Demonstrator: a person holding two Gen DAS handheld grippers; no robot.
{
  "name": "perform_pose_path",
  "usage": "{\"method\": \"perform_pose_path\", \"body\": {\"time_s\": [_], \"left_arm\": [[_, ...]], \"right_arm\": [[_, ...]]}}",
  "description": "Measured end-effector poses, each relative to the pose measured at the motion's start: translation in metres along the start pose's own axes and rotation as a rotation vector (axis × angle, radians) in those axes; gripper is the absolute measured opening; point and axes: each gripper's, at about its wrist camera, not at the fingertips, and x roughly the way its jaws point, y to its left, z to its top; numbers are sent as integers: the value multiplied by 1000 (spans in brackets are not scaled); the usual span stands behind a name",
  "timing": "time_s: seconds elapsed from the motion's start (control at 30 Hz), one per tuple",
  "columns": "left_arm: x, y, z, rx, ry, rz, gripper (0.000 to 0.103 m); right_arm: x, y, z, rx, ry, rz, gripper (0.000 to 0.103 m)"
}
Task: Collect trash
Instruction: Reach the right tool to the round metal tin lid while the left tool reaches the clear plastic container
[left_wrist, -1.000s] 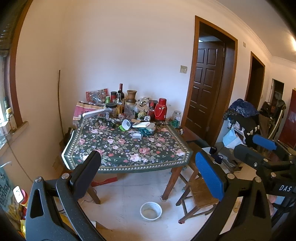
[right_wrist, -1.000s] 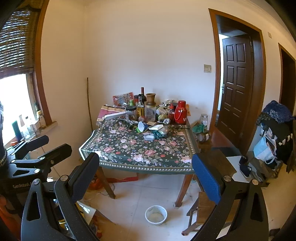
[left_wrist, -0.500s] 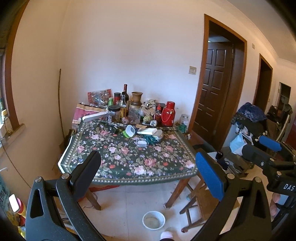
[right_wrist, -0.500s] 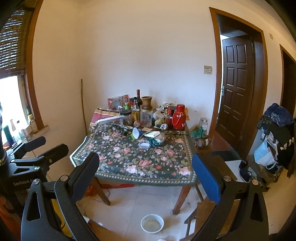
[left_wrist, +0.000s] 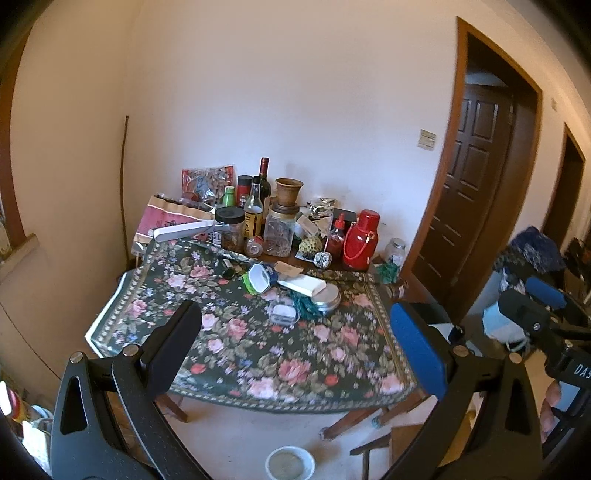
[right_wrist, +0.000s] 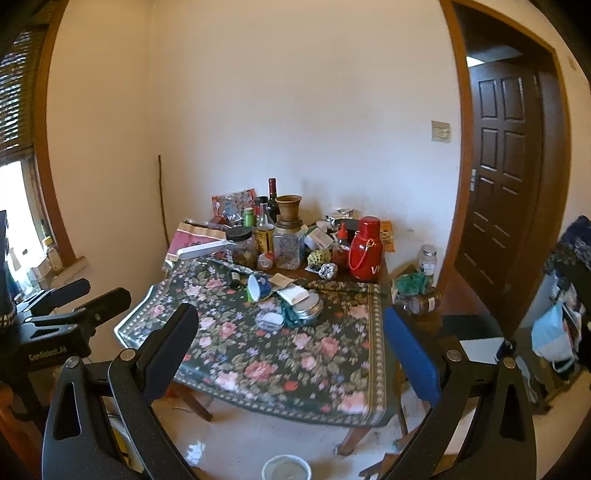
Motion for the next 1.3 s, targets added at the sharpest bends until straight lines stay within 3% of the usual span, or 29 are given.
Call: {"method": "perform_pose_path", "body": {"time_s": [0.3,0.57,0.9,1.0,1.3], "left_arm": [[82,1,23,-2,56,49,103],[179,34,45,41,139,8,98],[323,74,52,77,340,-87,96],[356,79,44,85,393,-111,88],[447,91,16,28,563,-167,65]], "right_arm": [[83,-38,20,43,112,30,99],[172,-45,26,120,246,-19,99],[293,-62,5,393,461,-52,99],[318,-71,-8,497,496,-69,99],[375,-87,-41,682,609,-94,72]]}}
